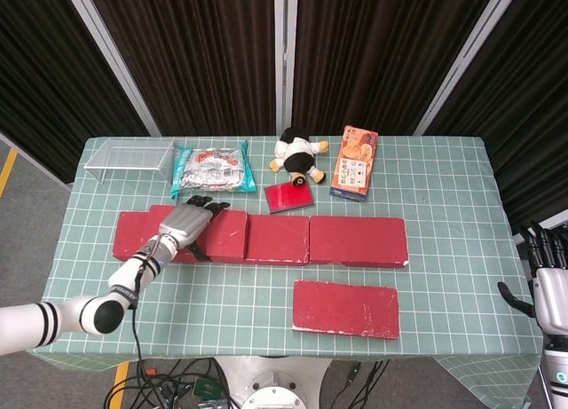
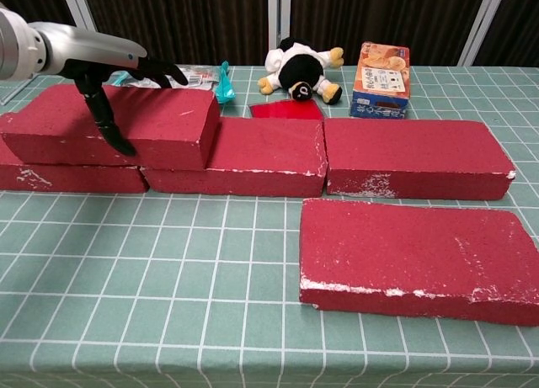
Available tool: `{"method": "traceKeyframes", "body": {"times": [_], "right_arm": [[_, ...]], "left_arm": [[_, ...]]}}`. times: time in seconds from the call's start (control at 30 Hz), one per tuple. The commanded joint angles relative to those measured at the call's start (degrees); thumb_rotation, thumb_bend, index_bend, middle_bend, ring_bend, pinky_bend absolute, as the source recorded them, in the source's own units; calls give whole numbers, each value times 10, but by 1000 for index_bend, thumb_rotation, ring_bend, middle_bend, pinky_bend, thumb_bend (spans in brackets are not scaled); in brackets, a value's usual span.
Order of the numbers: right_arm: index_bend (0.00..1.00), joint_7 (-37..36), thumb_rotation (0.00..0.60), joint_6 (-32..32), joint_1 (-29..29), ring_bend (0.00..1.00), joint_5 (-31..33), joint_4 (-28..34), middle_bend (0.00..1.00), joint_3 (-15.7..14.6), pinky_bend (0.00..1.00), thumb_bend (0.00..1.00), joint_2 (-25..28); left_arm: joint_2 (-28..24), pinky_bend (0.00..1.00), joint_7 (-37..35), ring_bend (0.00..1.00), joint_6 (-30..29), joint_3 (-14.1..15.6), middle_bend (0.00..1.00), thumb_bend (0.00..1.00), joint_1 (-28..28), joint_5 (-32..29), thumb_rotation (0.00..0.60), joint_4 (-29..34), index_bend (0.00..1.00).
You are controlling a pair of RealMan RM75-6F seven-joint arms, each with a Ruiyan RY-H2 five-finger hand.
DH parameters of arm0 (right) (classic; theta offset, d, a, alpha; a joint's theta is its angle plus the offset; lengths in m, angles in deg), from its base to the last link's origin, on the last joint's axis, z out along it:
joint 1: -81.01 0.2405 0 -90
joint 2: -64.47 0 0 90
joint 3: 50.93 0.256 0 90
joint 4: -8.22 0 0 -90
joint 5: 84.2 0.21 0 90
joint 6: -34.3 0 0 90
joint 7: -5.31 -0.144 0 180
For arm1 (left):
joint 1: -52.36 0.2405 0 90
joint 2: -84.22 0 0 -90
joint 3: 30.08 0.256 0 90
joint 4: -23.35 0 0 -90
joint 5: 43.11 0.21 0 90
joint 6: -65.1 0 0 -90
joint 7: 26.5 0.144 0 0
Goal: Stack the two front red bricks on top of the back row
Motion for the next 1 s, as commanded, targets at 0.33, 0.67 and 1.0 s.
{"method": "traceKeyframes", "body": {"times": [0.33, 0.67, 1.0], "right_arm": [[0, 4, 600, 11, 4, 0, 6, 1, 0, -1, 0, 160, -2], [0, 9, 600, 13, 5, 0, 6, 0, 0, -2, 0, 161, -4], [0, 5, 600, 17, 6, 0, 10, -3, 0, -2, 0, 162, -5]], "left_arm": [[2, 0, -28, 0, -8, 15, 226, 46, -9, 7, 600, -12, 52], [6, 0, -36, 0, -15, 24, 226, 46, -19, -2, 600, -13, 52], [7, 0, -38, 0, -18, 36, 222, 46, -27, -16, 600, -16, 52]]}}
